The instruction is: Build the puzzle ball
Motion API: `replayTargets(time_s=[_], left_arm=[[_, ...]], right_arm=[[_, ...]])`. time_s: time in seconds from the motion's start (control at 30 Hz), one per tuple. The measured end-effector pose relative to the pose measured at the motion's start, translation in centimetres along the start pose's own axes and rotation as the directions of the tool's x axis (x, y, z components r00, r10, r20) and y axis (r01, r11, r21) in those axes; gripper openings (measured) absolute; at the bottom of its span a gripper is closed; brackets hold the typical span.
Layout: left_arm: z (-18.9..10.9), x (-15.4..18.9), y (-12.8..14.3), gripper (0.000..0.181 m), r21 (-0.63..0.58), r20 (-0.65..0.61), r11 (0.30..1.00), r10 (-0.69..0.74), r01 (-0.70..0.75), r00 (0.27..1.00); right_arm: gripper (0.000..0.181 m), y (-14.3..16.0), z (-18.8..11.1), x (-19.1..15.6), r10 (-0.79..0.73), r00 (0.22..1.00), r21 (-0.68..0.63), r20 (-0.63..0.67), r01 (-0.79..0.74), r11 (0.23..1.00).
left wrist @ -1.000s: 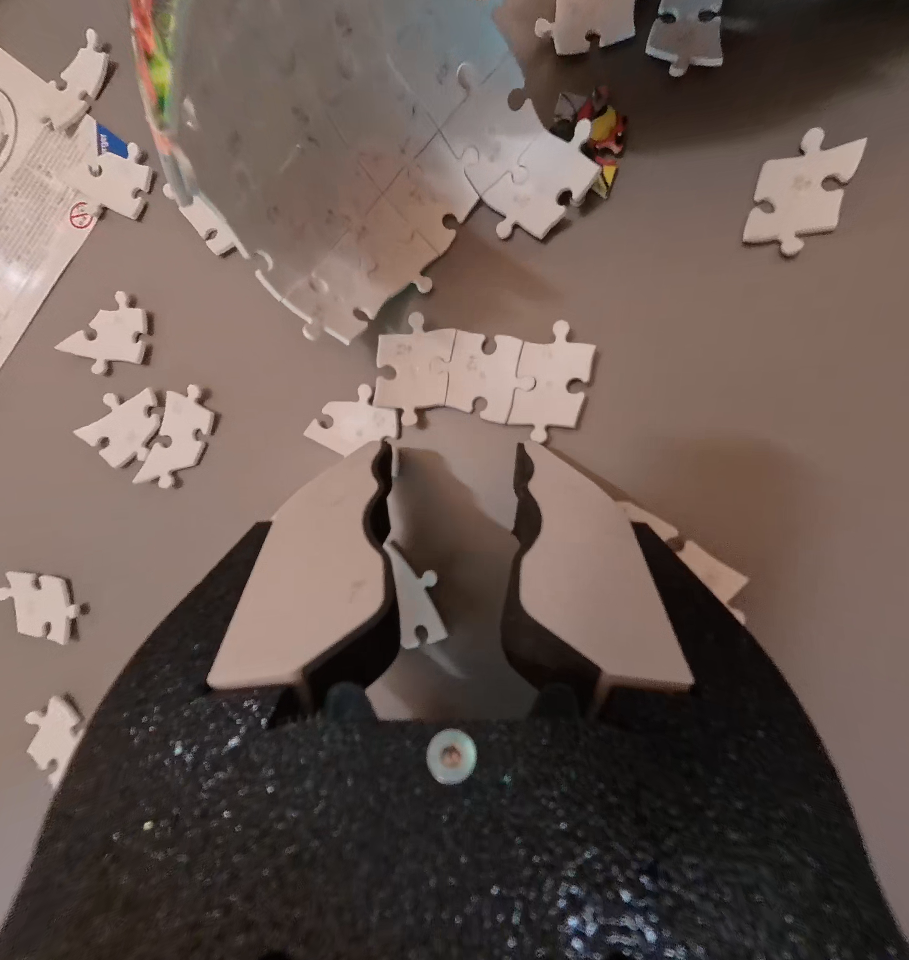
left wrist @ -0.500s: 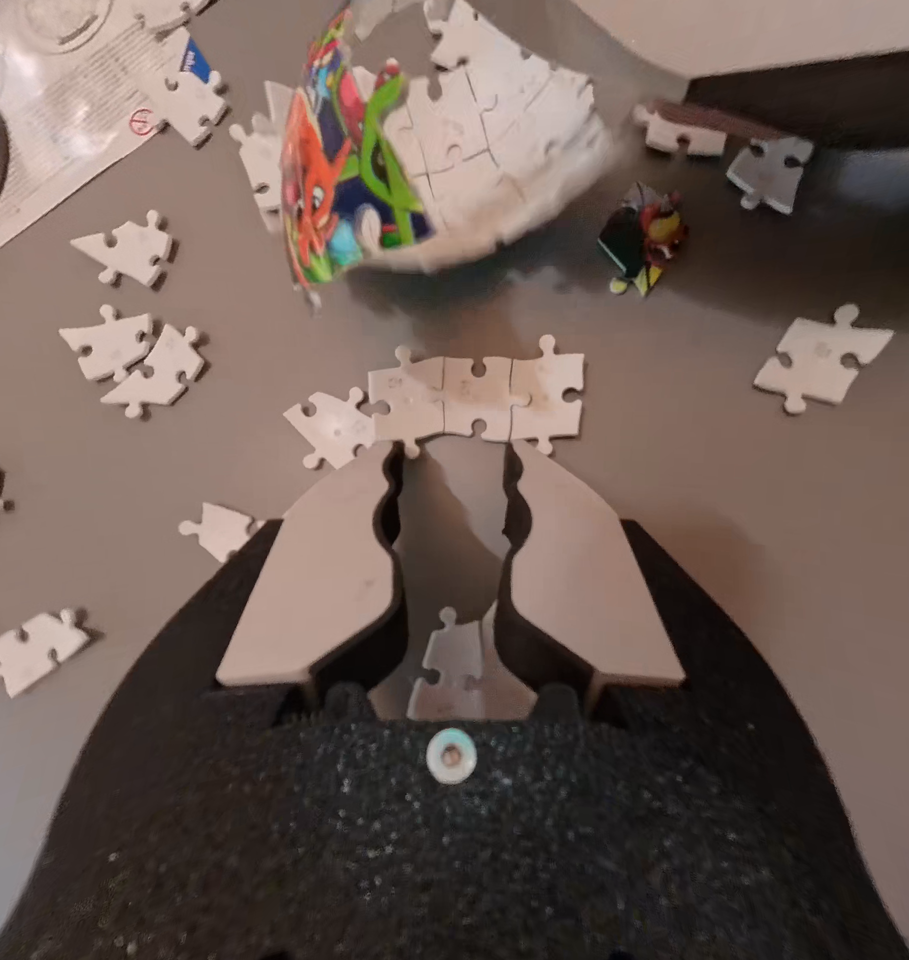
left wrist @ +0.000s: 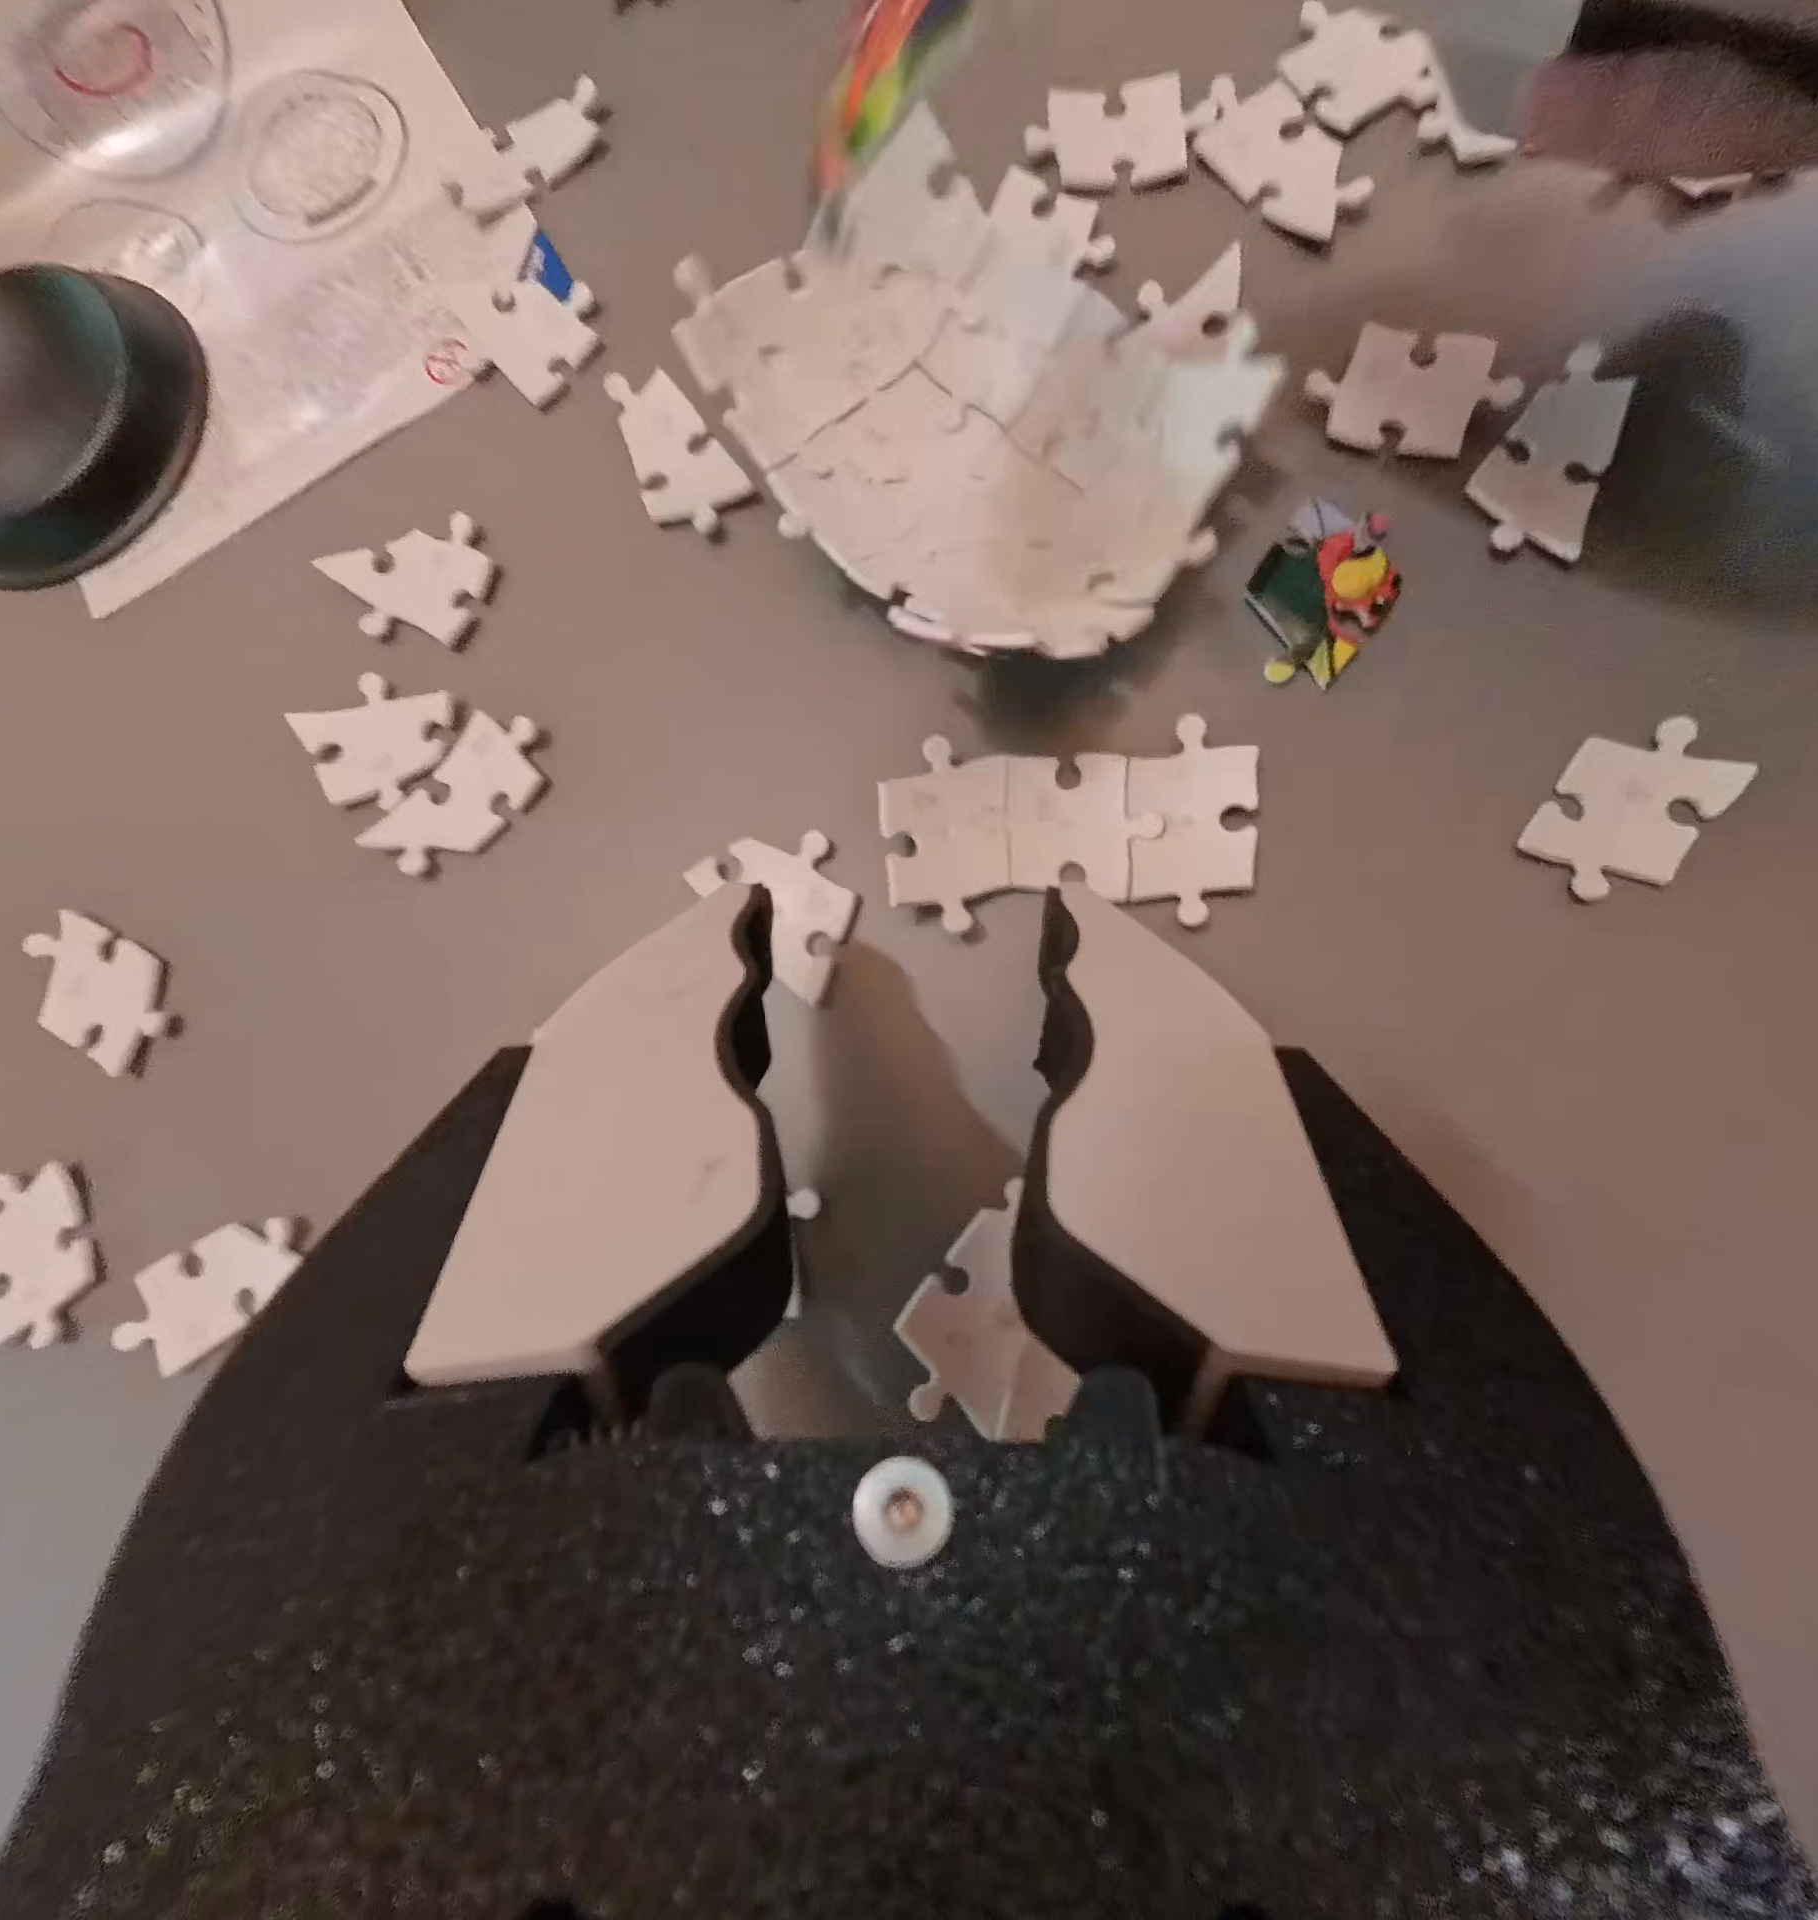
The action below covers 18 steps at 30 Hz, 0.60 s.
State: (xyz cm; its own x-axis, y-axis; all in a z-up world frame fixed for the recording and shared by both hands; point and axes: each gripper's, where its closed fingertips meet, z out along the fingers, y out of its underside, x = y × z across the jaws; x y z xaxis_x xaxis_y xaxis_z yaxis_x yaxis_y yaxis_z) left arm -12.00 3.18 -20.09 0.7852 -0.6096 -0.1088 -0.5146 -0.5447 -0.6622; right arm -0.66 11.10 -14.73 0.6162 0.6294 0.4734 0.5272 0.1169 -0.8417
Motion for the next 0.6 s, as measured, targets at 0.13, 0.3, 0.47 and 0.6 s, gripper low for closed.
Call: replayTargets(time_s=[0.13,0.3,0.47,0.6], left_arm=[[0.3,0.3,0.0,0.044,-0.014,-0.103,1.0,0.007,-0.009,0.995],[1.4,1.7,0.8,0.042,-0.039,-0.147,0.998,0.039,-0.045,0.988],[0.8,-0.7,-2.7,0.044,0.031,-0.052,0.992,0.123,-0.122,0.991],[1.7,-3.0,-5.7,0.044,0.102,-0.137,0.993,-0.046,0.06,0.99]], right_arm=[[0.003,6.4,-1.6,2.7,0.363,0.931,-0.307,-0.026,-0.353,0.884],[0.003,9.3,-2.3,2.7,0.53,0.848,-0.381,-0.018,-0.496,0.78],[0.003,9.6,-2.2,2.7,0.569,0.822,-0.39,-0.015,-0.529,0.754],[0.003,9.6,-2.3,2.6,0.706,0.708,-0.396,0.017,-0.643,0.655]])
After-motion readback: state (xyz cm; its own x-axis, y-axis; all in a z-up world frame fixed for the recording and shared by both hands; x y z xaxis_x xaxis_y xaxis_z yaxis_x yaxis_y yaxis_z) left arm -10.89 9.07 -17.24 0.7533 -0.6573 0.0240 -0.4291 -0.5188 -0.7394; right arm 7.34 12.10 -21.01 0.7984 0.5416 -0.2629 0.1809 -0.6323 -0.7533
